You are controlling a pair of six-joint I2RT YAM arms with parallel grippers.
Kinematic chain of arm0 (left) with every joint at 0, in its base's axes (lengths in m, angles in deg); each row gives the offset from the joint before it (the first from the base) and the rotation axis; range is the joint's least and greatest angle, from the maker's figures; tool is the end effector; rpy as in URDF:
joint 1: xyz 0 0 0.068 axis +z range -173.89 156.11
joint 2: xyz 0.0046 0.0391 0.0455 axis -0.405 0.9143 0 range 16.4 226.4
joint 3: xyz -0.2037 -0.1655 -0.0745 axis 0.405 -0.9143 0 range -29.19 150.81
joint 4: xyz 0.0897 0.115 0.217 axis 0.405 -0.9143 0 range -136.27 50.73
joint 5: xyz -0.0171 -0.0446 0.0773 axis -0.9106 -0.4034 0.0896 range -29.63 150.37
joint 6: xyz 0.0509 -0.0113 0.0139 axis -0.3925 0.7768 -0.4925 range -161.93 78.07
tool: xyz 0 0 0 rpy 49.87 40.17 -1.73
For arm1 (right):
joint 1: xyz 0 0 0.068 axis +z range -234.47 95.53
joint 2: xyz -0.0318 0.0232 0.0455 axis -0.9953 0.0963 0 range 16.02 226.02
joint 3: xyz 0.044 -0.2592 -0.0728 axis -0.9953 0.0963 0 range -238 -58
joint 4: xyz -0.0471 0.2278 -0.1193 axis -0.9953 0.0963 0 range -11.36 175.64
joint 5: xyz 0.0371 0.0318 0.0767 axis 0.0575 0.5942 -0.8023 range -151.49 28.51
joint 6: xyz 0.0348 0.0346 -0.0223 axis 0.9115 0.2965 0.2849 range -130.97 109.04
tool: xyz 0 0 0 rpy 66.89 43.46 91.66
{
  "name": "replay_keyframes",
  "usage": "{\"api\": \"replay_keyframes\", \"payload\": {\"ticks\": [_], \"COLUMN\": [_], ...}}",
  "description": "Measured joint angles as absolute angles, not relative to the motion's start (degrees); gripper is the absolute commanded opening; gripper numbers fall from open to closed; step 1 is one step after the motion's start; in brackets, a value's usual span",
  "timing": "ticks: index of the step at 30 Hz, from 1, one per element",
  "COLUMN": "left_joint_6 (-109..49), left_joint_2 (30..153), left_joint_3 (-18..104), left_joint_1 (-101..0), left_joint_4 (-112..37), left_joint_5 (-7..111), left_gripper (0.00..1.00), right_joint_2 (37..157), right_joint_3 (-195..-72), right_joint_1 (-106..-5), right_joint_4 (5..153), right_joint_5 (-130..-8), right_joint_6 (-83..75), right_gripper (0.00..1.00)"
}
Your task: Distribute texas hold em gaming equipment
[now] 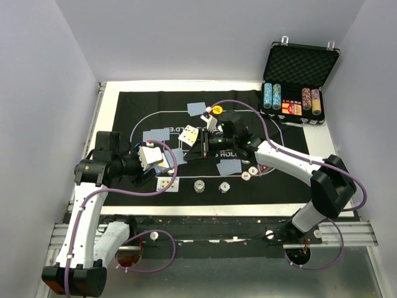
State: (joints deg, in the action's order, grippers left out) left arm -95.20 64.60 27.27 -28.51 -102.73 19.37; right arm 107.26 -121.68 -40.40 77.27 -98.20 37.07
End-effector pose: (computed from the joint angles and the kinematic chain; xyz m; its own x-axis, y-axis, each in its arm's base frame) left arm 0.1331 -0.0342 0.3221 -0.1416 0.6183 -0.7730 0.9155 0.3789 0.1354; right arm 0.2458 0.2677 0.2720 -0.9132 -0.0545 -0.4038 -0.3947 0.3640 0.8436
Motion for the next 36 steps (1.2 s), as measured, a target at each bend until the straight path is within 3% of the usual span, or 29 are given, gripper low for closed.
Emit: {"api": "replay_keyframes", "payload": {"ticks": [4, 8, 9, 11, 12, 15, 28, 36], "left_joint_6": [-95.2, -95.2, -95.2, -95.2, -95.2, -95.2, -95.3, -95.2], "left_joint_2": [64.6, 64.5, 64.5, 64.4, 64.4, 64.2, 64.1, 64.1], "left_joint_3": [27.3, 27.3, 27.3, 27.3, 27.3, 27.3, 27.3, 27.3], "left_joint_1": [-28.5, -28.5, -28.5, -28.5, -28.5, -28.5, -28.5, -28.5], "left_joint_4": [-102.7, -102.7, -102.7, -102.7, -102.7, -102.7, -102.7, -102.6], "left_joint_5": [19.4, 19.4, 19.4, 19.4, 19.4, 19.4, 19.4, 19.4], "left_gripper": [0.48, 0.48, 0.48, 0.48, 0.48, 0.48, 0.48, 0.48], "right_joint_2": [107.2, 107.0, 106.9, 106.1, 105.8, 105.1, 106.0, 110.8], "right_joint_3": [-121.7, -121.6, -121.6, -121.1, -120.8, -120.0, -116.4, -118.8], "right_joint_1": [-40.5, -40.7, -40.8, -41.1, -41.4, -41.7, -41.9, -39.3], "right_joint_4": [77.3, 77.4, 77.4, 77.5, 77.5, 77.0, 66.0, 64.3], "right_joint_5": [-98.2, -98.2, -98.2, -98.2, -98.2, -98.3, -101.9, -101.9], "right_joint_6": [37.2, 37.5, 37.6, 37.9, 38.3, 39.3, 48.1, 49.5], "right_gripper": [0.10, 0.11, 0.19, 0.50, 0.58, 0.67, 0.73, 0.69]}}
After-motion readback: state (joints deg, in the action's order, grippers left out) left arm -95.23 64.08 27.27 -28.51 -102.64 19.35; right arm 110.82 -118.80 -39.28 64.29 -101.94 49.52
